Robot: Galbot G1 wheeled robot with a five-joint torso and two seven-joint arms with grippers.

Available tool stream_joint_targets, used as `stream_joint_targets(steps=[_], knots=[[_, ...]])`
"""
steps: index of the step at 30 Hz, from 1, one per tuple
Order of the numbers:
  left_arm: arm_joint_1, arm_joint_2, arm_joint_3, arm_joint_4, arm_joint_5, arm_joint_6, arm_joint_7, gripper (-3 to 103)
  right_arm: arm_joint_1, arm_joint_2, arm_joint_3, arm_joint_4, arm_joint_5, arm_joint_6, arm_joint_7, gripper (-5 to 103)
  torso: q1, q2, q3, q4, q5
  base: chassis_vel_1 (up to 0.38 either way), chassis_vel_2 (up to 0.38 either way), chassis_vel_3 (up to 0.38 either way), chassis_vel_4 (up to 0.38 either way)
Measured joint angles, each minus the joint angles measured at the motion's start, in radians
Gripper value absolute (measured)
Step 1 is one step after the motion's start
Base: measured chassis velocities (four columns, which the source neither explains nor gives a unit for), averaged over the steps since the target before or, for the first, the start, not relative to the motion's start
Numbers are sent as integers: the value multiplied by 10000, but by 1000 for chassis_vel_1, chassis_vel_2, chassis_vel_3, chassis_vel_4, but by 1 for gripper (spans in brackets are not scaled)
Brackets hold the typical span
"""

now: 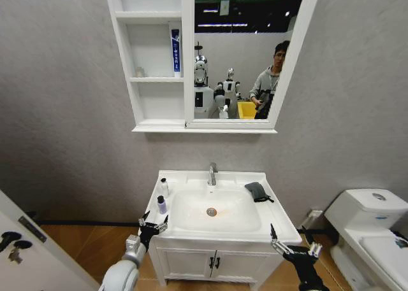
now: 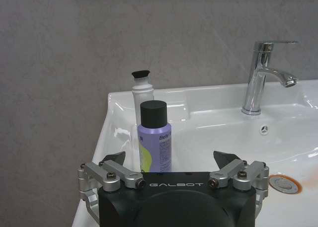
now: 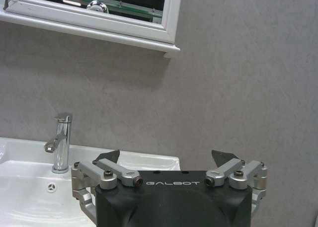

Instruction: Move facial cleanser and shampoo from washbasin to cabinet, then wipe washbasin with towel.

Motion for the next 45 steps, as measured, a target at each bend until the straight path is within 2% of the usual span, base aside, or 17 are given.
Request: stream_joint_targets(steps=[7,14,16,17,19,20,22,23,25,26,27,29,37,40,41,42,45], knots=[[-1186,-176,301,1018,-146,0,-181,99,-168,40,86,-8,-3,-9,31,100,0,0,0,-1,1,0,0,0,0],[-1690,-302,343,1624,-154,-49,-336,97,-188,89,83,-47,-10,-12,35,100,0,0,0,-1,2,0,0,0,0],[-1758,-350,300,1787,-150,-126,-318,90,-185,96,78,-82,-11,-12,52,100,0,0,0,0,1,0,0,0,0],[-1758,-350,300,1787,-150,-126,-318,90,-185,96,78,-82,-11,-12,52,100,0,0,0,0,1,0,0,0,0],[-1727,-363,272,1785,-144,-145,-264,80,-158,89,72,-102,-11,-12,79,100,0,-1,0,0,1,0,0,0,0],[-1727,-363,272,1785,-144,-145,-264,80,-158,89,72,-102,-11,-12,79,100,0,-1,0,0,1,0,0,0,0],[-1645,-359,244,1726,-141,-146,-231,68,-136,87,54,-104,-10,-12,83,100,0,0,0,0,1,0,0,0,0],[-1645,-359,244,1726,-141,-146,-231,68,-136,87,54,-104,-10,-12,83,100,0,0,0,0,1,0,0,0,0],[-1537,-317,190,1604,-146,-146,-198,57,-118,93,36,-104,-12,-12,87,100,0,0,0,-1,0,0,0,0,0],[-1537,-317,190,1604,-146,-146,-198,57,-118,93,36,-104,-12,-12,87,100,0,0,0,-1,0,0,0,0,0],[-1501,-296,162,1564,-149,-144,-198,52,-106,94,35,-106,-12,-10,87,100,0,0,-1,-1,1,0,0,0,0],[-1335,-157,58,1387,-156,-137,-153,43,-69,94,25,-112,-11,18,79,100,0,0,-1,-1,0,0,0,0,0],[-931,325,-244,539,-470,-39,-136,43,24,122,-37,-118,-7,44,61,100,0,-1,0,3,-2,0,0,0,0],[-922,996,-448,-750,-1128,428,-313,43,112,132,-137,-171,-60,43,59,100,-1,0,-1,0,3,0,0,0,0],[-922,996,-448,-750,-1128,428,-313,43,112,132,-137,-171,-60,43,59,100,-1,0,-1,0,3,0,0,0,0],[-1116,1355,-549,-1314,-1584,763,-519,43,151,148,-199,-225,-149,32,55,100,0,0,-1,1,0,0,0,0,0],[-1530,1757,-653,-1868,-2224,1059,-810,43,174,186,-271,-263,-196,23,49,100,0,0,-1,0,0,0,0,0,0]])
